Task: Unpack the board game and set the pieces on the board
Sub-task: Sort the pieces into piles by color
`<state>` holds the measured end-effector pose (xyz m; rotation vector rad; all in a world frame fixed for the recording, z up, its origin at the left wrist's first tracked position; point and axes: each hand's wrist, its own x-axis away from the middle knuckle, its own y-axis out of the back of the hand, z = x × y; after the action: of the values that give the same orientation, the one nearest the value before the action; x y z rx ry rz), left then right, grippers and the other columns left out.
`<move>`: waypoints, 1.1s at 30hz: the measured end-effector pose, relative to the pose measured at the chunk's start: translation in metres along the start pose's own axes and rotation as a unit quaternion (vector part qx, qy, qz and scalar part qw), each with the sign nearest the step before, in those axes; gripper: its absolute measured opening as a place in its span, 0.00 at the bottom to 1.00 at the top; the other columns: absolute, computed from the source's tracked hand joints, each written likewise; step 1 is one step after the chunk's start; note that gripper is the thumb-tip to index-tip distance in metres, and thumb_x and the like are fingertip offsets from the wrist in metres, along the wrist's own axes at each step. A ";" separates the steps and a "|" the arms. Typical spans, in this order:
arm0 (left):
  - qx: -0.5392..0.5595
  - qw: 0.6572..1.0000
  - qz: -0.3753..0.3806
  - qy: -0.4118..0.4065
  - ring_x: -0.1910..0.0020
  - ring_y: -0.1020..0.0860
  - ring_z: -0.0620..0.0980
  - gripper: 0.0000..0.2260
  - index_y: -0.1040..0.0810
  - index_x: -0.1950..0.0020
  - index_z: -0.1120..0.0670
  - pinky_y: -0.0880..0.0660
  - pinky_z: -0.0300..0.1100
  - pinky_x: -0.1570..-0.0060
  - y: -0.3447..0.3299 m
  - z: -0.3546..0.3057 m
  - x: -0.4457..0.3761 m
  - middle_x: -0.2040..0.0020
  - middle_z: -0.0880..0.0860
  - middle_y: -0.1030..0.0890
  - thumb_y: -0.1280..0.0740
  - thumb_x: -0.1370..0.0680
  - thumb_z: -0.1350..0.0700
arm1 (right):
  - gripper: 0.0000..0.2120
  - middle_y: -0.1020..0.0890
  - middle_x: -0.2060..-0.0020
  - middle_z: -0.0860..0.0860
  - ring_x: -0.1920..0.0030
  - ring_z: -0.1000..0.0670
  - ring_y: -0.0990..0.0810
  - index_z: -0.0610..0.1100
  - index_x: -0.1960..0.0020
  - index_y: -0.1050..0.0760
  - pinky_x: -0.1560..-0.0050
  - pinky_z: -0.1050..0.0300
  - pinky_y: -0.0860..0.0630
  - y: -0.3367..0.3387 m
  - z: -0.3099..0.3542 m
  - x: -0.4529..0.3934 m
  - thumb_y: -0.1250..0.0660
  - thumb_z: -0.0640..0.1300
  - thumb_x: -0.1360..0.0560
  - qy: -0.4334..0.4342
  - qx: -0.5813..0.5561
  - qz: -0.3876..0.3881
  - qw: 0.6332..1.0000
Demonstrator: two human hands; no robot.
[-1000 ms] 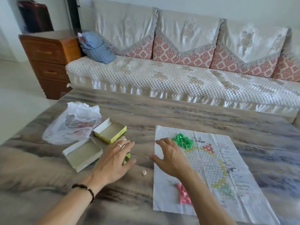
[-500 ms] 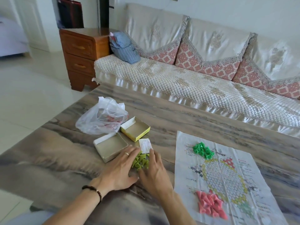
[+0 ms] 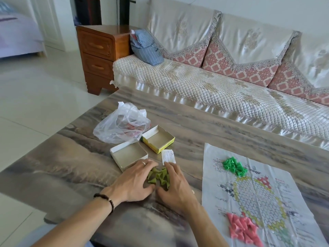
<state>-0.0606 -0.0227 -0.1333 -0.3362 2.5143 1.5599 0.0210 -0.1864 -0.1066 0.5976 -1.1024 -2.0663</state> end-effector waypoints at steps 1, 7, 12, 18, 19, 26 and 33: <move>0.005 1.000 0.013 0.001 0.29 0.39 0.43 0.30 0.39 0.26 0.47 0.44 0.31 0.32 -0.001 0.000 -0.001 0.30 0.44 0.34 0.35 0.27 0.45 | 0.34 0.35 0.33 0.52 0.33 0.50 0.33 0.46 0.26 0.42 0.34 0.61 0.35 0.001 -0.001 -0.001 0.34 0.51 0.29 0.005 -0.003 0.001 1.000; 0.013 0.999 0.006 -0.031 0.31 0.35 0.42 0.22 0.25 0.34 0.49 0.44 0.34 0.30 -0.014 0.006 -0.011 0.34 0.45 0.26 0.41 0.24 0.40 | 0.26 0.29 0.40 0.54 0.40 0.54 0.27 0.46 0.33 0.29 0.38 0.69 0.33 0.001 -0.014 -0.001 0.33 0.49 0.30 0.033 -0.032 -0.022 0.999; 0.026 0.999 -0.034 -0.030 0.41 0.27 0.41 0.15 0.19 0.46 0.49 0.36 0.32 0.38 -0.016 0.009 -0.005 0.45 0.43 0.21 0.40 0.23 0.44 | 0.22 0.29 0.39 0.54 0.38 0.55 0.31 0.48 0.36 0.28 0.39 0.69 0.38 -0.012 -0.017 -0.001 0.36 0.54 0.28 0.064 -0.015 -0.027 0.997; -0.020 0.998 -0.062 -0.026 0.51 0.28 0.45 0.06 0.24 0.54 0.48 0.31 0.41 0.48 -0.013 0.007 0.002 0.53 0.43 0.25 0.39 0.23 0.49 | 0.13 0.26 0.46 0.53 0.45 0.52 0.27 0.47 0.44 0.27 0.44 0.56 0.27 -0.025 -0.019 -0.001 0.38 0.51 0.26 0.066 0.015 -0.121 0.990; -0.031 0.997 -0.062 -0.021 0.51 0.28 0.46 0.06 0.25 0.54 0.48 0.31 0.42 0.48 -0.014 0.007 0.004 0.53 0.43 0.26 0.40 0.23 0.50 | 0.16 0.27 0.44 0.53 0.44 0.51 0.28 0.48 0.41 0.29 0.43 0.55 0.27 -0.025 -0.017 -0.001 0.39 0.51 0.27 0.063 0.029 -0.119 0.990; -0.114 0.990 -0.082 0.022 0.50 0.28 0.47 0.08 0.26 0.52 0.47 0.32 0.41 0.51 -0.016 0.002 0.008 0.51 0.43 0.26 0.43 0.23 0.49 | 0.07 0.25 0.52 0.54 0.53 0.49 0.28 0.53 0.52 0.27 0.54 0.53 0.27 -0.031 -0.015 -0.008 0.43 0.53 0.22 0.083 0.133 -0.129 0.979; -0.134 0.985 -0.108 0.020 0.61 0.27 0.48 0.06 0.29 0.57 0.49 0.27 0.42 0.63 -0.013 -0.004 0.007 0.60 0.46 0.27 0.40 0.23 0.49 | 0.11 0.29 0.67 0.51 0.72 0.48 0.29 0.48 0.65 0.33 0.80 0.55 0.37 -0.033 -0.013 -0.005 0.40 0.50 0.25 0.035 0.190 -0.183 0.964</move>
<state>-0.0641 -0.0324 -0.1451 -0.6567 2.2059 1.8160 0.0208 -0.1768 -0.1405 1.1281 -1.4481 -2.1256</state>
